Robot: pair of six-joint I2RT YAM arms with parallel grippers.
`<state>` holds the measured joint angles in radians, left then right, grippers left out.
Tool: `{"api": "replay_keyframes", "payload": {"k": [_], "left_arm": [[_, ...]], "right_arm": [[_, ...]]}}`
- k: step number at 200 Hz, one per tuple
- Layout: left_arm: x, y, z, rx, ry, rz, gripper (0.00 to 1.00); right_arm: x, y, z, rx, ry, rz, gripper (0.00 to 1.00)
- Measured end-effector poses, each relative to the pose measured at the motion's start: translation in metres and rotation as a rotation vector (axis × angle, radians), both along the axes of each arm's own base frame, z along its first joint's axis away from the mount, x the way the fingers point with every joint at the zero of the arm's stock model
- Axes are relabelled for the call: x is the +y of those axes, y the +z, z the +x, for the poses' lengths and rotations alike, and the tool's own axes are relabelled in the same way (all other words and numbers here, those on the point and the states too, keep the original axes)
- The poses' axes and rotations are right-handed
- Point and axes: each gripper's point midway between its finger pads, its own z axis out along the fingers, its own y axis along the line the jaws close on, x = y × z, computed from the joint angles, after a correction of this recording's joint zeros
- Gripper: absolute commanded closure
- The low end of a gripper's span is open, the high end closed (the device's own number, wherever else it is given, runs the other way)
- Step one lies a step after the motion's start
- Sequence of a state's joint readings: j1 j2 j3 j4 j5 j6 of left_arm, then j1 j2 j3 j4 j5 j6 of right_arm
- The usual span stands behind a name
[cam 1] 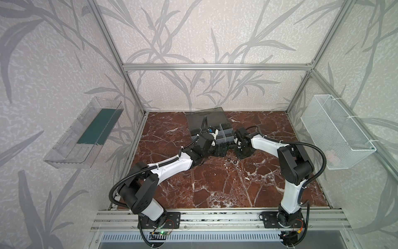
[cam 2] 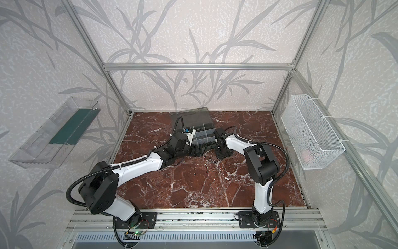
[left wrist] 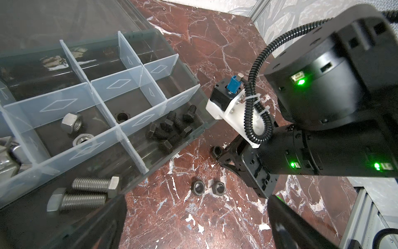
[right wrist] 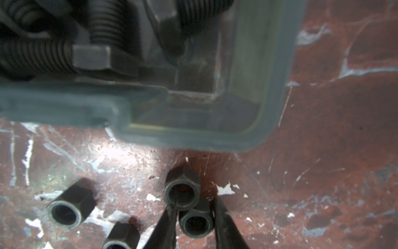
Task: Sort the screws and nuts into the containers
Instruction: 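Close the right gripper on another black hex nut, then lift the black hex nut and carry it over the nut compartment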
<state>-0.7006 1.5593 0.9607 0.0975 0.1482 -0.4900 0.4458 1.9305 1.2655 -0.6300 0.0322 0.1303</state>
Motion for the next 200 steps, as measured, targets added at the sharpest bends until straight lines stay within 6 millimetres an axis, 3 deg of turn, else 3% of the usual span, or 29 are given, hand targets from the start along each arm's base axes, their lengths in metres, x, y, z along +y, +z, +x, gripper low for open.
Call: {"api": "replay_keyframes", "payload": {"k": [38,125,167,200], "left_arm": [[0.0,0.0,0.0,0.0,0.0,0.0,0.01],[0.0,0.0,0.0,0.0,-0.001,0.001,0.01],[0.002,0.0,0.001,-0.012,0.003,0.015,0.01],[0.009,0.019,0.003,-0.079,0.022,0.03,0.01]], "right_arm": [[0.0,0.0,-0.001,-0.001,0.0,0.001,0.79],[-0.005,0.005,-0.009,-0.001,-0.005,-0.002,0.8],[-0.005,0.031,-0.008,-0.032,-0.005,0.013,0.8],[0.01,0.067,0.016,-0.105,0.003,0.069,0.8]]}}
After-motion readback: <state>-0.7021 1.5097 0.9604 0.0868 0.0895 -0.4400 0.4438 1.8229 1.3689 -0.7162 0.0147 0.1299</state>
